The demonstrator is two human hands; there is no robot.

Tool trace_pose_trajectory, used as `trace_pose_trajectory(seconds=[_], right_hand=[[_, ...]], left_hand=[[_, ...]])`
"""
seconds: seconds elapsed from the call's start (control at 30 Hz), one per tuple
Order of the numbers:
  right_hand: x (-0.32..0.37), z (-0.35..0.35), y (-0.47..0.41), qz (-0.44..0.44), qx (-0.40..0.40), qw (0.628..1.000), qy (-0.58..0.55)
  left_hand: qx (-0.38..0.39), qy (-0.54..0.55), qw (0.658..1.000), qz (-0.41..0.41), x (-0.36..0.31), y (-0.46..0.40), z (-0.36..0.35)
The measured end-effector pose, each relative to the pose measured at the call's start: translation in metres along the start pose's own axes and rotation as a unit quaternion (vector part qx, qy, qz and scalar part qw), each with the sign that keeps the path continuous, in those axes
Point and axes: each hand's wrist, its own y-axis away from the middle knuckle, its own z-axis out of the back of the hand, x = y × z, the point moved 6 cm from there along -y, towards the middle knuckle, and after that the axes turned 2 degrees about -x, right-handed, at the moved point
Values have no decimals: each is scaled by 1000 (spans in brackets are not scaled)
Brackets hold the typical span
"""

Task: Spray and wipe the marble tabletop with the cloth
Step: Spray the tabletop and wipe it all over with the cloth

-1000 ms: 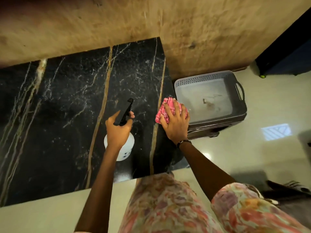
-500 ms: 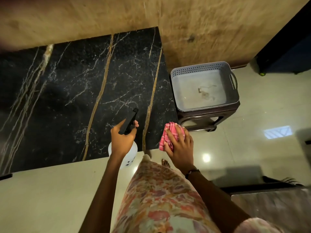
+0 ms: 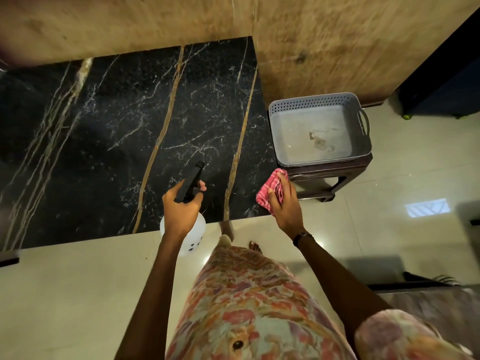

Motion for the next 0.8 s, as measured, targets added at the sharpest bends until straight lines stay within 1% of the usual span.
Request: trace_pose_trajectory(seconds=[0.07,0.13,0.17,0.27,0.33,0.4,0.5,0.57,0.67,0.7,0.8], right_hand=[[6,-2,1,32,-19,992,123],[12,-6,8,94,-29,964,248],[14,-9,11,123,-24,950,286],[19,-23,21,184,10,918,350],[28,-36,24,220,40,901,371],[43,-57,28,276,80,881,374],[65,-94,44,357,143,838,388],[67,-99,48,392,164,816,392],[47,-72,42,448,184,783,390],[36,-57,37,457,181,778,392],[13,-17,25,458,173,782,385]], left_hand=[[3,0,1000,-1,0,2,0],[8,2,1000,-4,1,7,0],[9,1,1000,-4,1,9,0],[7,5,1000,-8,2,15,5],[4,5,1000,-8,3,17,8],[1,6,1000,-7,3,20,9],[-4,1,1000,-11,2,26,10],[-6,5,1000,-3,3,30,12],[-22,24,999,29,8,37,22],[-28,24,999,32,9,39,25],[-48,33,997,50,16,47,38]])
